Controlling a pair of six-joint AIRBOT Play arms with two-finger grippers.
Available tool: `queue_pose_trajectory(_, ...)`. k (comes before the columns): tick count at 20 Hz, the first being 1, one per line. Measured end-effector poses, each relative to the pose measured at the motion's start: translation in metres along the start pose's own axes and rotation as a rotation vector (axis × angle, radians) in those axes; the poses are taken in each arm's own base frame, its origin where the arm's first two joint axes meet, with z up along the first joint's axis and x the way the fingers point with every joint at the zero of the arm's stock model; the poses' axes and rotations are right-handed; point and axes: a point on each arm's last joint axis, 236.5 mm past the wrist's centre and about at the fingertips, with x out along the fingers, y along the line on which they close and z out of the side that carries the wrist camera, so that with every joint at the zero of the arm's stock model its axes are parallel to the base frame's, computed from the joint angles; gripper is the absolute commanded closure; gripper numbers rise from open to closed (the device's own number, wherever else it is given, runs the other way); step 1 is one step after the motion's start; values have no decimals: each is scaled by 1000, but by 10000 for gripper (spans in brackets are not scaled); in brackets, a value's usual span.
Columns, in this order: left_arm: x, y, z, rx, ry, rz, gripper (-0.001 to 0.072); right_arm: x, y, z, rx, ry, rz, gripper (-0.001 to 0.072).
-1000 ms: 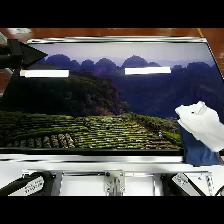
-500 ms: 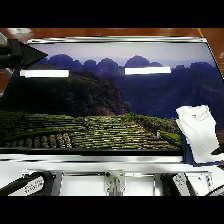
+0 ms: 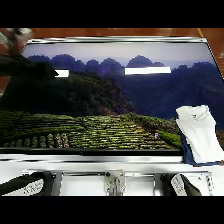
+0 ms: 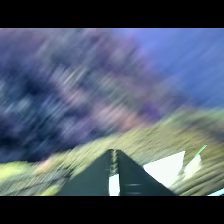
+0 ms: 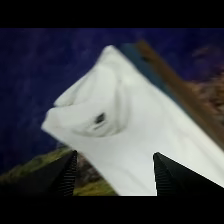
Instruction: Fold the shirts.
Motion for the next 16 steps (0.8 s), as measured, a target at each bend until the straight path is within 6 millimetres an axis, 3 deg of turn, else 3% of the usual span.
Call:
queue_pose_trajectory(3, 50, 0, -41, 48, 213, 105, 5, 29, 69, -33, -143, 170, 111, 37)
queue_pose_trajectory(6, 80, 0, -64, 50, 325, 153, 4, 50, 110, -72, -245, 334, 163, 37)
queue_pose_trajectory(10, 94, -1, -74, 49, 366, 174, 4, 62, 129, -99, -323, 440, 168, 38)
queue_pose_trajectory(16, 100, -1, -74, 50, 365, 182, 4, 64, 138, -109, -344, 472, 179, 38)
